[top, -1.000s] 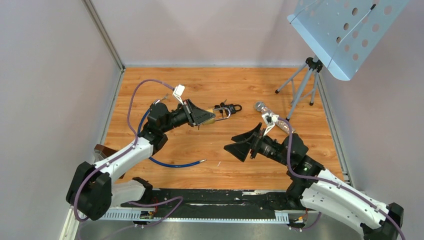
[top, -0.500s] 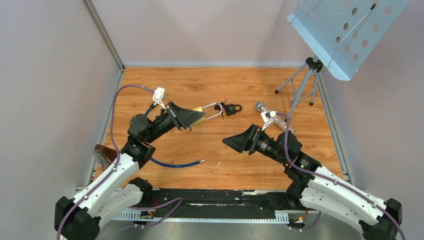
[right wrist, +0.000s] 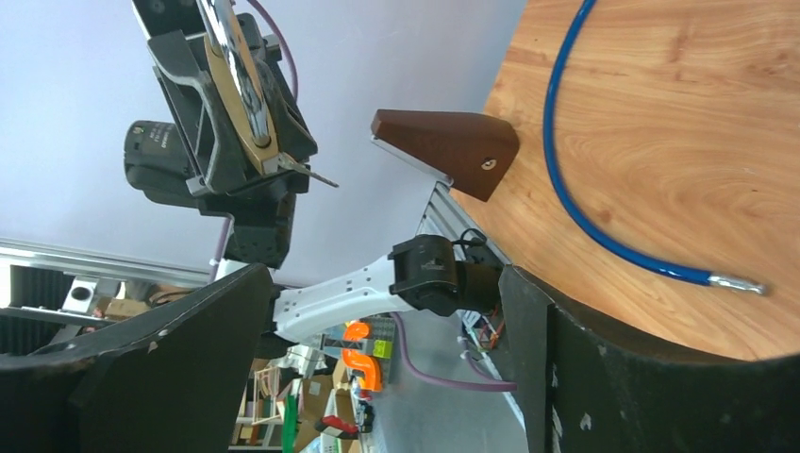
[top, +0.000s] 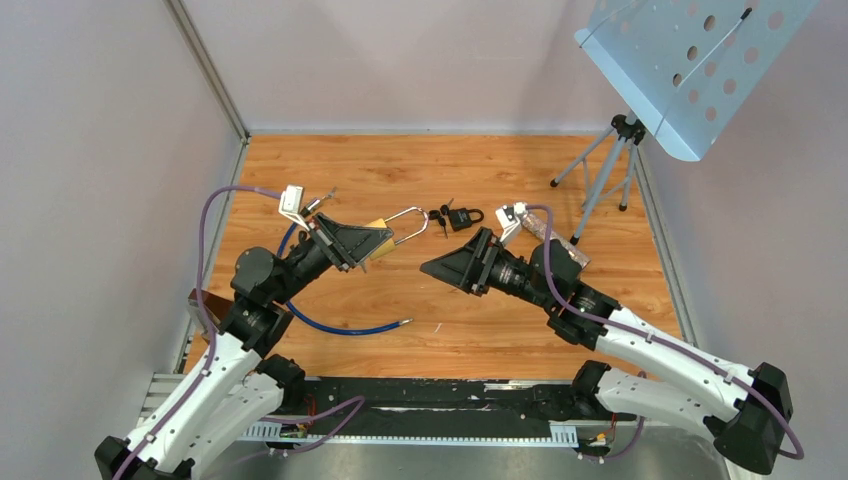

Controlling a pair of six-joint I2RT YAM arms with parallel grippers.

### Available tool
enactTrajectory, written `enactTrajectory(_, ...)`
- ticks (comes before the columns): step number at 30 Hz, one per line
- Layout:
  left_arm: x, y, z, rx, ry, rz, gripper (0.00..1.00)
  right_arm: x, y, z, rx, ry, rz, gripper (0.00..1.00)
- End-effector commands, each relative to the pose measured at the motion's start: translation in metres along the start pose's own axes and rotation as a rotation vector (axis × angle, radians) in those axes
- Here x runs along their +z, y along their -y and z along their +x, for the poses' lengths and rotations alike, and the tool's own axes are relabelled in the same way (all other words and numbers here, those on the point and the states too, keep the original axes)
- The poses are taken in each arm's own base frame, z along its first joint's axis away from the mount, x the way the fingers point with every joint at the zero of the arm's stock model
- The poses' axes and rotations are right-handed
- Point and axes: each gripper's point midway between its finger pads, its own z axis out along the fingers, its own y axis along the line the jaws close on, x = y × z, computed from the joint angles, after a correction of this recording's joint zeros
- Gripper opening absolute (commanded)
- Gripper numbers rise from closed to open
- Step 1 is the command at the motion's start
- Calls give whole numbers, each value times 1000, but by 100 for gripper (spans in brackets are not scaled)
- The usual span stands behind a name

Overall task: Lock with the key
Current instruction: Lock the lock.

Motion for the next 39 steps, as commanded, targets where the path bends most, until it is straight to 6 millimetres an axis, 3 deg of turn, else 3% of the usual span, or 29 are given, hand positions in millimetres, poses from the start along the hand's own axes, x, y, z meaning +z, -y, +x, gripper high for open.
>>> enactTrajectory(1,-9,36,-19,1,79,100,0,5,-48,-12,17,14,-130,91)
enactTrajectory(9,-19,37,-4,-29,16,113,0,6,-71,-30,-22,99,-212,90)
enactTrajectory(17,-17,41,7,-83,-39,180,0,30,-72,-42,-51,137,-187,84)
enactTrajectory(23,-20,43,19,-89,-111,199,3,42,-72,-49,-57,174,-224,65)
enactTrajectory(32,-25,44,20,-133,-96,218,8,43,-76,-49,-30,194,-295,43)
enactTrajectory(35,-25,44,18,-147,-83,225,9,45,-76,-45,-31,168,-302,43)
enactTrajectory(39,-22,45,10,-149,-36,234,9,48,-70,-36,-28,122,-279,54)
